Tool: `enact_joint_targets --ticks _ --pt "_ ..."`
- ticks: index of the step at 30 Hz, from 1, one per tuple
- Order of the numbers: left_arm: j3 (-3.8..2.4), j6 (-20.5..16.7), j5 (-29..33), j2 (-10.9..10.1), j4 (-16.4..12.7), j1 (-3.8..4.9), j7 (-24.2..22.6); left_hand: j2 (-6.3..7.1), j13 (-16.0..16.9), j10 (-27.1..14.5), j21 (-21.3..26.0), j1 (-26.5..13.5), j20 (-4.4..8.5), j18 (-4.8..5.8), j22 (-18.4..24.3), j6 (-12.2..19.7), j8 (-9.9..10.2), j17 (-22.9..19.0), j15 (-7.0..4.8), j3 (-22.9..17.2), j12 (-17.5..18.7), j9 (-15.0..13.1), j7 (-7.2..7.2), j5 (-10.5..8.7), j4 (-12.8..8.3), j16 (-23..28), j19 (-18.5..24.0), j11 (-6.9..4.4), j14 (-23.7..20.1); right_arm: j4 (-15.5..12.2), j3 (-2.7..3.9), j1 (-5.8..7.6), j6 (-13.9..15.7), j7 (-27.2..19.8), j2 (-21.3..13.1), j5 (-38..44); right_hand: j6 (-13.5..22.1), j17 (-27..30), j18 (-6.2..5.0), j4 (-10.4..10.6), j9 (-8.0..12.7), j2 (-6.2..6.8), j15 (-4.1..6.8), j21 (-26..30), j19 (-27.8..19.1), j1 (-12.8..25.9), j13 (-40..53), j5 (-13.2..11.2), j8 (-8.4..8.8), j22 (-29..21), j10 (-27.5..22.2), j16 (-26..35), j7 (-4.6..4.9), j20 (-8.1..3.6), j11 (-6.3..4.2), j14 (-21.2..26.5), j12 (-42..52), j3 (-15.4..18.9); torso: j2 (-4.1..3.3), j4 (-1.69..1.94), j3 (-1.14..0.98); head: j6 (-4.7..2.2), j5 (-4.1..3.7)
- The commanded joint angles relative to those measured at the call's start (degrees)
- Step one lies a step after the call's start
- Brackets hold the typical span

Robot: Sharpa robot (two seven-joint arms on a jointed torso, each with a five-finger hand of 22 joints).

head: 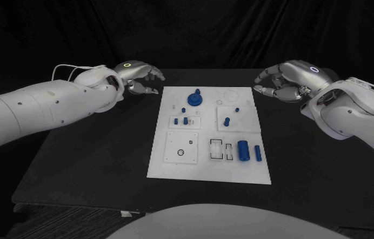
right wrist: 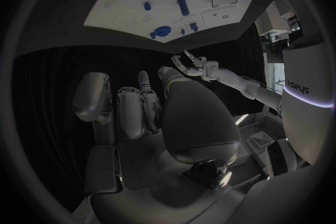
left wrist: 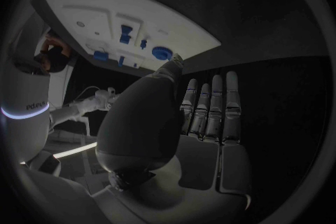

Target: Assemble the parts on the task board

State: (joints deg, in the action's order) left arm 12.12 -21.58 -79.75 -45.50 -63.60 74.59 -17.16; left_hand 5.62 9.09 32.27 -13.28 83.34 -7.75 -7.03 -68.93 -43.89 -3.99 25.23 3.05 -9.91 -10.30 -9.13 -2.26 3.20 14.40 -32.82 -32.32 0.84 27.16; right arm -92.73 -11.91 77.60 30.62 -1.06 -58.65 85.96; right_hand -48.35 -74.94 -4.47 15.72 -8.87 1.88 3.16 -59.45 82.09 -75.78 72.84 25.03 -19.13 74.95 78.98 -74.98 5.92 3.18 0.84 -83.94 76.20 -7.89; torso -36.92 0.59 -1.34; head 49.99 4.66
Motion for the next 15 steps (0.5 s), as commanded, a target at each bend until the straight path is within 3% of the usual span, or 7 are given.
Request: enact_joint_targets --ticks 1,3,5,7,9,12,15 --pt "0.01 7.40 30.30 -1.10 0.08 0.46 -14.77 -0.98 -1.82 -9.07 8.31 -1.94 -0.69 1.00 4.67 0.97 0.09 -5.78 -1.27 3.63 -1.34 0.36 -0.63 0.51 1.99 9.23 9.73 0.15 -9.61 -0.95 0.03 1.84 1.95 2.29 -0.26 1.01 -0.82 0.10 -1.22 -0.04 0.10 0.16 0.16 0.56 -0.26 -1.20 -7.03 -0.34 0.48 7.19 -4.50 0.56 -0.06 -0.30 -0.15 -2.83 -6.92 -0.66 0.04 -0.05 0.05 0.01 -0.14" --pt "0.01 10.79 37.22 -1.74 -0.35 0.60 -17.19 -2.67 -4.12 -15.87 9.87 -5.45 -1.48 1.65 8.92 3.68 0.19 -13.57 -1.72 6.58 -0.32 1.30 -0.37 3.85 2.24 19.67 16.19 -0.07 -17.11 -1.22 0.03 2.64 1.49 2.86 -0.27 1.71 -1.24 0.35 -1.21 -0.20 0.14 0.69 0.25 0.66 -0.18 -1.90 -13.85 -0.92 0.77 7.20 -8.60 0.74 -0.16 -0.38 -0.22 -2.84 -13.81 -1.03 0.02 -0.11 0.09 0.01 -0.34" --pt "0.02 14.07 43.78 -2.31 -1.15 0.69 -19.13 -3.57 -5.74 -20.99 9.87 -7.63 -2.17 2.10 12.02 7.96 0.55 -19.80 -1.29 9.53 1.70 2.40 -0.32 6.41 2.13 27.64 20.39 -0.20 -23.28 -1.34 0.03 3.32 0.25 4.04 -0.14 3.01 -1.62 0.77 -1.28 -0.56 0.15 1.17 0.40 1.07 -0.24 -2.88 -20.19 -2.07 1.01 7.13 -12.29 1.13 -0.15 -0.50 -0.46 -2.75 -20.53 -1.49 0.04 -0.10 0.12 -1.59 -0.67" --pt "0.03 18.20 51.90 -2.89 -2.54 0.76 -21.26 -5.56 -7.08 -24.74 10.36 -9.21 -2.81 1.47 25.35 12.14 0.80 -22.85 -0.56 14.33 2.61 3.68 0.12 7.64 2.35 31.15 25.54 -0.82 -25.07 -1.18 0.03 4.08 -2.14 5.80 0.28 5.19 -1.91 1.93 -1.46 -0.67 0.20 2.21 0.85 2.64 -0.70 -3.50 -25.35 -4.97 1.84 6.80 -14.66 2.32 -0.57 -0.73 -0.95 -2.30 -26.38 -1.59 0.17 0.07 0.15 -3.29 -1.08" --pt "0.03 21.05 57.94 -3.23 -3.89 0.75 -22.62 -4.71 -7.41 -26.74 10.82 -9.69 -3.17 0.90 34.55 15.39 1.15 -24.66 0.30 16.02 3.49 4.54 0.65 5.50 2.46 32.53 28.07 -1.44 -26.63 -0.83 0.03 4.51 -4.46 7.07 0.76 7.07 -2.42 2.71 -1.62 -0.87 0.09 2.71 0.66 3.82 -1.03 -4.12 -29.92 -5.84 2.21 6.54 -17.86 3.11 -0.45 -0.79 -0.88 -2.00 -31.60 -1.78 0.19 0.15 0.15 -5.03 -1.40" --pt "0.04 23.62 63.54 -3.48 -5.54 0.67 -23.76 -4.51 -7.60 -27.69 10.81 -10.79 -3.18 0.38 35.68 17.41 1.39 -25.11 0.46 16.47 4.13 5.02 1.04 4.53 2.60 32.77 28.29 -1.92 -27.04 -0.34 0.03 4.81 -7.19 8.09 1.39 9.21 -2.70 3.53 -1.75 -1.15 0.01 3.01 0.54 4.98 -1.39 -4.90 -31.16 -6.16 2.63 6.29 -18.66 3.95 -0.40 -0.69 -0.72 -1.64 -33.53 -2.19 0.30 0.22 0.26 -6.82 -1.70" --pt "0.05 25.59 67.82 -3.68 -7.28 0.45 -24.71 -4.77 -7.72 -28.57 10.79 -12.05 -3.19 -0.48 37.06 21.55 1.68 -25.23 0.63 16.38 4.66 5.99 1.45 3.84 2.58 32.82 28.42 -2.10 -27.16 0.24 0.02 4.96 -10.37 8.87 2.25 11.38 -2.93 4.78 -1.93 -1.41 -0.13 3.56 0.28 6.44 -1.78 -5.90 -34.18 -6.59 3.37 5.99 -19.71 5.18 -0.41 -0.51 -0.48 -1.16 -37.82 -2.94 0.50 0.53 0.61 -9.53 -2.30"
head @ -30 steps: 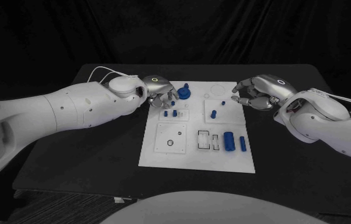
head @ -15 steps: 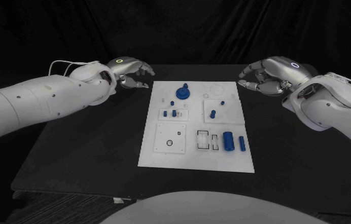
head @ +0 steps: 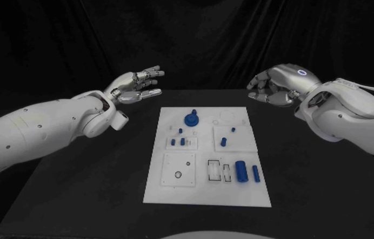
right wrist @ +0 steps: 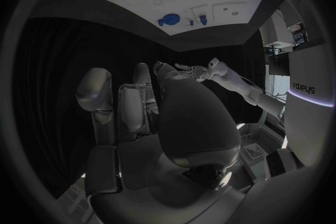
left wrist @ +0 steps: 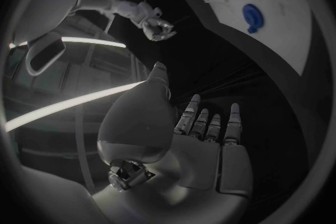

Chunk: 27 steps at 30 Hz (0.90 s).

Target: Assemble the parts on the task board

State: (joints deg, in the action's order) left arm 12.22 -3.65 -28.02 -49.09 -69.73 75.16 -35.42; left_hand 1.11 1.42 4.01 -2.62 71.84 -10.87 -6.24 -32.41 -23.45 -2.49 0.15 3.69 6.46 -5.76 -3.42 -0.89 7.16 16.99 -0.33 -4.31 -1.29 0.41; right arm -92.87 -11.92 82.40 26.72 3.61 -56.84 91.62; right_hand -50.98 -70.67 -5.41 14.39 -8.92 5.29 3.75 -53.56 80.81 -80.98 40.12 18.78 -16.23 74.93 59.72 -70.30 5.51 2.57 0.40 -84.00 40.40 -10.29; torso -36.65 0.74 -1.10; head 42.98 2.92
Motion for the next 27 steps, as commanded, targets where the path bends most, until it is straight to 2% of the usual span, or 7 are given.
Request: enact_joint_targets --ticks 1,3,4,6,13,19,27 --pt "-0.04 7.96 16.67 -0.13 -1.47 -0.17 -6.59 -0.52 -0.05 -0.37 0.13 -0.60 -0.07 -1.50 0.88 1.19 0.14 -0.15 -0.10 -0.03 0.08 0.36 -0.01 0.07 -0.08 0.33 0.43 0.10 -0.41 0.49 0.03 0.18 -7.20 4.37 0.63 6.05 -0.32 0.73 -1.02 -0.09 -0.12 0.26 -0.31 0.81 -0.55 -0.84 -2.24 -0.40 0.65 5.95 -0.58 0.68 -0.02 0.15 0.05 -1.05 -3.06 -0.71 0.27 0.44 0.45 -3.23 -0.75" --pt "-0.04 8.80 17.97 -0.23 -2.26 -0.37 -6.93 -1.24 -0.06 -0.53 0.12 -0.47 -0.24 -1.91 1.51 1.57 0.13 -0.15 -0.02 -0.07 0.07 0.54 -0.03 0.61 -0.16 0.33 0.44 0.11 -0.41 0.82 0.03 0.15 -9.29 4.83 1.21 6.78 -0.42 1.73 -1.10 0.02 -0.28 0.70 -0.59 1.77 -0.71 -1.09 -5.45 -0.96 1.27 5.79 -1.49 1.60 -0.04 0.37 0.45 -0.72 -7.42 -1.23 0.43 0.77 0.82 -4.34 -1.32" --pt "-0.04 9.35 18.64 -0.29 -2.75 -0.52 -7.16 -1.70 -0.06 -0.58 0.31 -0.45 -0.36 -2.13 4.00 1.79 0.15 -0.15 0.05 0.00 0.02 0.64 -0.09 0.85 -0.13 0.33 0.77 0.18 -0.41 1.08 0.03 0.07 -10.79 5.13 1.63 7.16 -0.52 2.58 -1.20 0.14 -0.42 0.83 -0.81 2.73 -1.00 -1.21 -7.94 -1.41 1.51 5.59 -3.57 2.44 0.15 0.56 1.18 -0.35 -11.01 -1.61 0.62 1.08 1.27 -5.24 -2.02" --pt "-0.04 9.77 19.21 -0.35 -3.31 -0.67 -7.42 -2.16 -0.07 -0.67 0.33 -0.60 -0.49 -2.34 4.47 2.15 0.19 -0.15 0.11 0.14 0.01 0.74 -0.09 0.84 -0.09 0.33 0.84 0.22 -0.41 1.41 0.03 -0.11 -12.44 5.37 2.09 7.48 -0.72 3.66 -1.31 0.13 -0.76 1.20 -1.02 3.54 -1.15 -1.25 -12.93 -2.15 1.91 5.50 -4.22 3.36 0.29 0.74 2.30 0.02 -16.81 -2.04 0.71 1.23 1.51 -5.88 -2.56" --pt "-0.03 10.02 19.98 -0.98 -5.63 -0.90 -8.06 -3.26 -0.08 -0.84 0.52 -0.76 -0.87 -2.94 7.65 3.82 0.36 -0.15 0.37 0.76 -0.08 1.08 0.27 1.08 -0.15 0.33 1.24 0.06 -0.41 2.58 0.03 -1.47 -15.91 5.11 3.27 7.91 0.09 6.39 -1.78 -0.91 -0.68 1.48 -1.85 7.68 -2.22 -0.39 -21.60 -5.12 4.46 4.84 -9.27 5.66 1.15 1.56 3.66 1.39 -26.23 -0.77 1.01 1.84 2.36 -5.66 -4.01" --pt "-0.03 10.30 20.13 -1.85 -7.53 -1.02 -8.00 -4.08 -0.07 -0.89 0.49 -0.35 -1.49 -3.33 8.23 4.15 0.34 -0.15 0.82 1.25 -0.25 1.14 0.17 1.91 -0.20 0.33 1.27 0.23 -0.41 3.50 0.03 -3.01 -18.78 4.74 4.31 7.98 3.71 9.62 -2.43 -2.30 1.32 1.22 -2.32 13.13 -3.99 0.00 -25.41 -7.79 8.43 3.80 -12.90 8.62 1.00 2.09 4.05 3.53 -28.77 1.70 1.27 1.99 2.58 -5.04 -3.96" --pt "-0.03 11.13 21.12 -2.62 -9.43 -1.28 -8.05 -4.82 -0.10 -1.07 0.44 -0.07 -2.55 -3.65 8.71 5.05 0.44 -0.15 1.42 1.99 -0.28 1.24 0.33 2.22 -0.20 0.33 1.16 0.30 -0.41 6.18 0.03 -5.42 -21.21 3.51 6.48 8.00 4.55 11.30 -2.72 -3.98 2.34 0.81 -2.45 15.65 -4.75 -1.31 -27.01 -7.26 9.65 3.40 -13.57 10.00 1.19 2.24 4.13 4.73 -28.80 2.57 1.54 2.07 2.62 -4.06 -3.92"
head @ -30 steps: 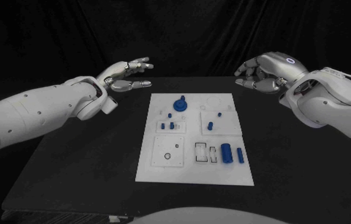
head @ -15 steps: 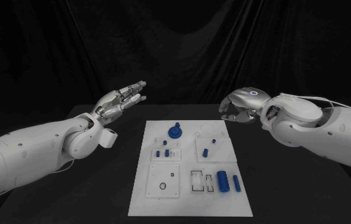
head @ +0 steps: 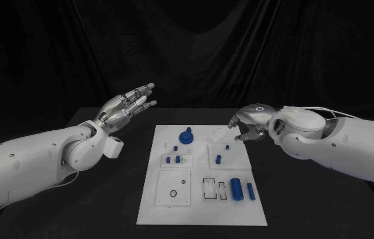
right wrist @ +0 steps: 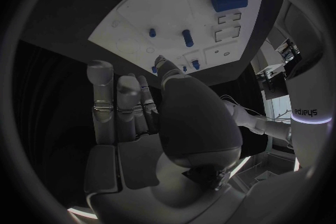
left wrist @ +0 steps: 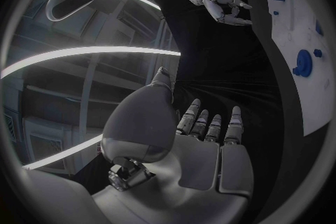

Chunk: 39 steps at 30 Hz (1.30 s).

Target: Assemble the parts on the task board

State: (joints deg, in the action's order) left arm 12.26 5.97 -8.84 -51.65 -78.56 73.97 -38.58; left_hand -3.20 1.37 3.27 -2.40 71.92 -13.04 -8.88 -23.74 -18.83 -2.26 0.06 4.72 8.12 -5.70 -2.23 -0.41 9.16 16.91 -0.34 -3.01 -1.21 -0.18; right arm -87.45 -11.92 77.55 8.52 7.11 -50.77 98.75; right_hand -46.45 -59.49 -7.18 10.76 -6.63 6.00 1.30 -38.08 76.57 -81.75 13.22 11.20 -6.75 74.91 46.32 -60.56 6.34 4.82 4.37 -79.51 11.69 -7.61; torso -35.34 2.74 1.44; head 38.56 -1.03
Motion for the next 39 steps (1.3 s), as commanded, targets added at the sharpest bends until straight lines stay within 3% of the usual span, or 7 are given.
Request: enact_joint_targets --ticks 1,9,14,27,34,39 --pt "-0.06 1.58 2.22 -0.14 -0.80 -0.12 -4.86 -0.51 -0.05 -0.32 0.21 -0.14 -0.38 -1.01 0.05 0.44 0.21 -0.06 0.38 0.33 -0.34 0.05 -0.15 0.21 -0.12 0.34 -0.15 0.22 0.18 1.23 0.03 -0.89 -3.02 -0.21 0.74 0.88 -0.16 0.23 -0.95 -0.78 0.17 -0.05 -0.05 0.40 -0.52 -0.89 -0.39 1.04 0.23 3.42 -0.09 0.27 0.57 0.04 0.26 0.32 0.05 -0.03 0.25 0.06 0.09 0.56 0.08" --pt "-0.06 2.14 3.01 -0.53 -1.39 -0.30 -4.70 -1.20 -0.03 -0.36 0.18 0.22 -0.94 -1.23 0.46 0.80 0.21 -0.06 0.87 0.85 -0.53 0.07 -0.26 0.83 -0.16 0.34 -0.24 0.40 0.18 4.15 0.03 -2.59 -1.87 -1.74 2.97 0.88 -1.18 0.57 -0.96 -2.88 0.62 -0.66 -0.21 0.90 -0.27 -2.25 -1.70 5.62 0.33 3.70 0.73 0.01 0.74 0.14 0.55 0.46 0.89 -0.13 0.02 -0.15 -0.11 0.99 0.33" --pt "-0.06 2.53 3.12 -0.65 -1.42 -0.48 -4.59 -1.68 -0.03 -0.41 0.16 0.94 -1.30 -1.35 0.81 0.96 0.22 -0.06 1.31 1.26 -0.66 0.07 -0.29 1.59 -0.24 0.34 -0.32 0.62 0.18 6.06 0.03 -3.50 -0.88 -2.68 4.53 0.88 -1.30 0.32 -0.89 -3.11 0.66 -0.73 -0.20 0.49 -0.10 -2.32 -1.82 5.92 0.35 3.85 1.10 -0.33 0.60 0.13 0.60 0.33 1.12 -0.18 -0.09 -0.02 -0.03 0.92 0.02" --pt "-0.06 2.76 3.17 -1.18 -1.41 -0.82 -4.75 -3.08 0.04 -0.29 0.07 3.76 -1.85 -1.46 1.73 0.82 0.17 0.17 2.06 2.47 -1.41 0.04 -0.74 4.61 -0.54 0.10 -0.60 1.51 0.74 11.22 0.03 -5.33 0.30 -5.16 8.28 0.35 -2.99 -0.15 -0.69 -3.41 0.61 -1.11 -0.25 -0.67 0.67 -1.66 -2.41 6.41 -0.08 4.40 3.57 -1.31 1.29 0.13 0.78 -0.23 2.30 -0.36 -0.01 -0.01 0.04 1.55 0.50" --pt "-0.06 3.18 3.17 -1.08 -1.14 -0.90 -4.56 -3.41 0.07 -0.20 0.04 4.67 -2.05 -1.46 2.03 0.54 0.11 0.33 2.58 2.90 -1.70 0.00 -1.09 5.15 -0.66 -0.10 -0.71 1.90 1.20 12.72 0.03 -5.95 0.46 -5.89 9.48 -0.35 -3.46 -0.38 -0.58 -3.38 0.88 -1.43 -0.54 -1.05 1.00 -1.13 -3.21 8.03 0.13 4.61 4.15 -1.83 2.06 0.30 1.20 -0.49 2.06 -0.76 0.01 -0.04 0.03 1.94 0.51" --pt "-0.06 3.49 3.17 -0.98 -1.00 -0.97 -4.38 -3.62 0.09 -0.13 0.02 5.17 -2.15 -1.47 2.14 0.49 0.10 0.43 2.78 3.07 -1.89 0.00 -1.13 5.51 -0.76 -0.24 -0.78 2.09 1.50 13.38 0.03 -6.21 0.51 -6.23 10.07 -0.51 -4.64 -0.23 -0.58 -3.65 1.07 -1.50 -0.74 -0.95 1.08 -1.06 -4.00 9.50 0.02 4.66 4.98 -1.93 2.04 0.49 1.30 -0.45 1.74 -1.46 -0.03 0.09 0.06 2.03 0.29"
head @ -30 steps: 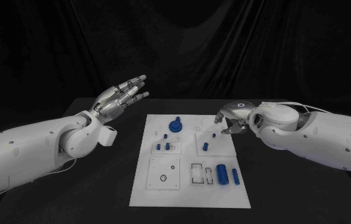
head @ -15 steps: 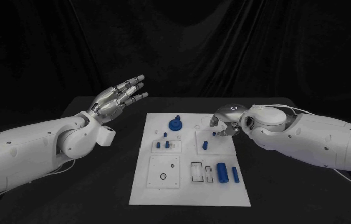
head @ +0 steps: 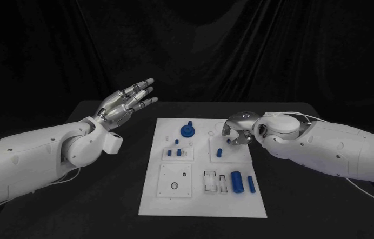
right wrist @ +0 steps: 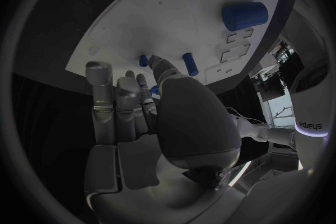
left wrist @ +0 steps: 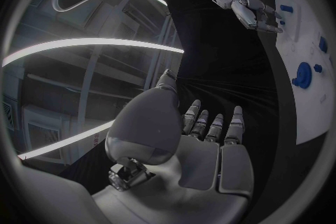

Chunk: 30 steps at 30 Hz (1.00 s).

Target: Assemble the parts on the task board

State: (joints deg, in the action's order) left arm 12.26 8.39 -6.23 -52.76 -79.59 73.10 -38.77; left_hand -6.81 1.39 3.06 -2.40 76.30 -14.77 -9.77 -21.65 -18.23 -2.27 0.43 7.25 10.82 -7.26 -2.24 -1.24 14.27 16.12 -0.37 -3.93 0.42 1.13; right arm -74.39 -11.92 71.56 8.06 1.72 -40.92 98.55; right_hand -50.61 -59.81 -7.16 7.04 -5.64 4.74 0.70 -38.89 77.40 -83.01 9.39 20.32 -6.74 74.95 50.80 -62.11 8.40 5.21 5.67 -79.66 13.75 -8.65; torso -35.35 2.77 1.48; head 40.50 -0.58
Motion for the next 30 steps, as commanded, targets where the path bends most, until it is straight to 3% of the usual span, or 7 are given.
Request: enact_joint_targets --ticks 1,12,15,23,30 --pt "-0.06 1.10 0.55 0.14 0.05 -0.11 -4.17 -0.11 0.08 0.11 0.00 0.96 -0.47 -0.58 0.06 -0.10 0.11 0.09 0.35 0.45 -0.40 0.01 -0.30 0.51 0.01 -0.25 0.09 0.57 0.29 0.46 0.04 -0.27 0.96 -0.90 0.33 -0.33 -1.09 0.23 -0.63 -0.04 0.16 -0.21 -0.22 0.06 0.22 0.23 -0.52 1.14 -0.04 4.62 1.22 -0.35 -0.01 0.16 -0.01 -0.23 -0.40 -0.89 -0.03 0.05 0.02 0.10 -0.14" --pt "-0.06 1.23 0.56 0.15 0.35 -0.34 -3.80 -0.62 0.17 0.46 -0.19 2.16 -0.76 -0.62 -0.36 -0.51 0.04 0.26 0.74 0.79 -1.05 -0.04 -0.55 1.50 -0.31 -0.58 -0.45 1.05 0.90 2.27 0.04 -1.44 1.46 -1.86 1.43 -0.40 -6.85 0.82 -0.66 -1.12 -1.06 0.21 -0.39 0.31 0.14 -0.38 -2.54 2.30 -1.74 4.68 7.42 -0.41 -0.91 0.29 -0.77 0.11 -0.83 -5.26 0.02 -0.08 -0.01 0.54 0.33" --pt "-0.06 1.24 0.55 0.18 0.46 -0.46 -3.65 -0.84 0.21 0.64 -0.32 2.73 -0.92 -0.63 -0.64 -0.78 -0.01 0.34 0.91 0.92 -1.35 -0.07 -0.84 2.09 -0.54 -0.75 -0.81 1.26 1.17 2.46 0.04 -1.59 1.59 -1.91 1.51 -0.40 -8.33 1.03 -0.63 -2.16 -1.94 0.75 -0.44 0.01 0.11 -1.16 -3.37 -0.02 -2.17 4.76 9.94 -0.45 -1.03 0.29 -1.01 0.24 -1.46 -8.41 0.03 -0.05 -0.01 0.65 0.41" --pt "-0.06 1.20 0.55 0.23 0.83 -0.78 -3.22 -1.07 0.24 0.82 -0.63 3.67 -1.25 -0.65 -1.65 -0.92 -0.02 0.48 1.27 1.16 -1.64 -0.08 -1.00 3.19 -0.98 -1.13 -1.66 1.58 1.75 2.36 0.04 -1.74 1.79 -1.76 1.17 -0.40 -9.65 1.44 -0.67 -2.83 -3.06 1.77 -0.51 -0.13 -0.05 -0.33 -3.94 -0.74 -2.50 4.72 12.97 -0.39 -0.89 0.31 -1.21 0.39 -1.81 -11.00 0.06 -0.03 -0.01 0.72 0.45" --pt "-0.05 1.19 0.55 0.32 1.10 -1.01 -2.90 -1.39 0.33 1.15 -1.11 4.57 -1.51 -0.65 -2.89 -1.42 -0.10 0.66 1.64 1.40 -2.21 -0.15 -1.42 4.21 -1.40 -1.68 -2.91 1.88 2.47 1.65 0.04 -1.75 4.72 -2.61 0.39 -0.40 -11.71 2.91 -0.79 -4.63 -4.23 1.71 -0.02 -0.04 -0.29 -1.47 -4.03 -1.09 -3.35 4.68 15.74 0.82 -1.03 -0.10 -1.78 0.89 -1.66 -12.78 0.09 -0.03 0.03 0.83 0.53"
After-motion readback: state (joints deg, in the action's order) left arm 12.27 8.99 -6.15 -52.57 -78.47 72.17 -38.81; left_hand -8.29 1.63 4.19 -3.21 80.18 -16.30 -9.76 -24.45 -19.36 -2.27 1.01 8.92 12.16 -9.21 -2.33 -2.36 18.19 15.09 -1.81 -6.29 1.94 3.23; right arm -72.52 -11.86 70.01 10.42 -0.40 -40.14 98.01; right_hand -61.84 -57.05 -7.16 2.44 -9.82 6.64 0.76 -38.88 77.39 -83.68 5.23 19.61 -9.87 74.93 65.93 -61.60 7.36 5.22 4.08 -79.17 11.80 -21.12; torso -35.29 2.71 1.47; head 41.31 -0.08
